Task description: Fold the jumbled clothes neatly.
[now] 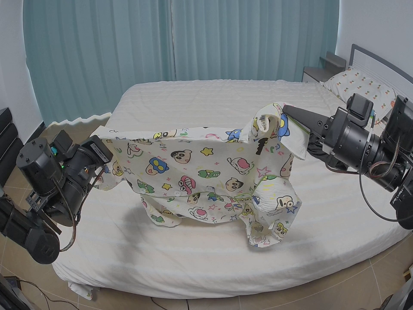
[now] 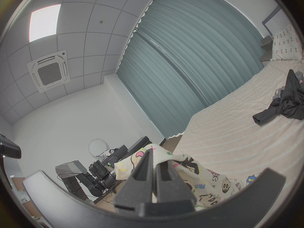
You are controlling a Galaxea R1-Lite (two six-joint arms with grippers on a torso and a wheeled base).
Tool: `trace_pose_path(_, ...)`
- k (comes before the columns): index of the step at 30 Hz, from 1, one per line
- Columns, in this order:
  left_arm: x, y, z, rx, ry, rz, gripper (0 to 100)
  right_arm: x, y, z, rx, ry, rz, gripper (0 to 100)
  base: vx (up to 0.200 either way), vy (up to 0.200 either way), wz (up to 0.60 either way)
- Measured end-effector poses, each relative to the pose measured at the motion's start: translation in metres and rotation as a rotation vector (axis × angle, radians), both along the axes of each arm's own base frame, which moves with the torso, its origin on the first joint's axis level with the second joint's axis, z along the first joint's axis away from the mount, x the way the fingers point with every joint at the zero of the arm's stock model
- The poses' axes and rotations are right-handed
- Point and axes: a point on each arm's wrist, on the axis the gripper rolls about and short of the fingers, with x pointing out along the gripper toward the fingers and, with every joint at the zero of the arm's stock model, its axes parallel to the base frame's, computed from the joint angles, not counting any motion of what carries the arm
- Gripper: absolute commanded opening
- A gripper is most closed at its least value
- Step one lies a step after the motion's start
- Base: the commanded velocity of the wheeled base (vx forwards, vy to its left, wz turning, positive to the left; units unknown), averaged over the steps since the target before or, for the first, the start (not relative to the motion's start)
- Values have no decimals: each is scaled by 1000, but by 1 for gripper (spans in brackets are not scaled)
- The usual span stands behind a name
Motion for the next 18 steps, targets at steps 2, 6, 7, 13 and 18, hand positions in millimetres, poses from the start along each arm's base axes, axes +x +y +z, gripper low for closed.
trace_pose_path(2,-4,1,2,-2,-5,-2,0,-4,-1,1,2,-4,4,0,-200,0,0)
trace_pose_path(6,-14,3,6,-7,-19,-7,0,-18,-2,7,14,-23,26,0,-100,0,0)
trace_pose_path(7,-17,4,7,-7,-21,-9,0,-22,-2,7,16,-26,34,0,0,0,0)
trace_pose_path(13,-31,9,14,-18,-49,-11,0,-43,-5,18,43,-68,70,0,0,0,0)
trace_pose_path(18,-42,12,21,-30,-79,-14,0,-57,-12,28,66,-105,84,0,0,0,0)
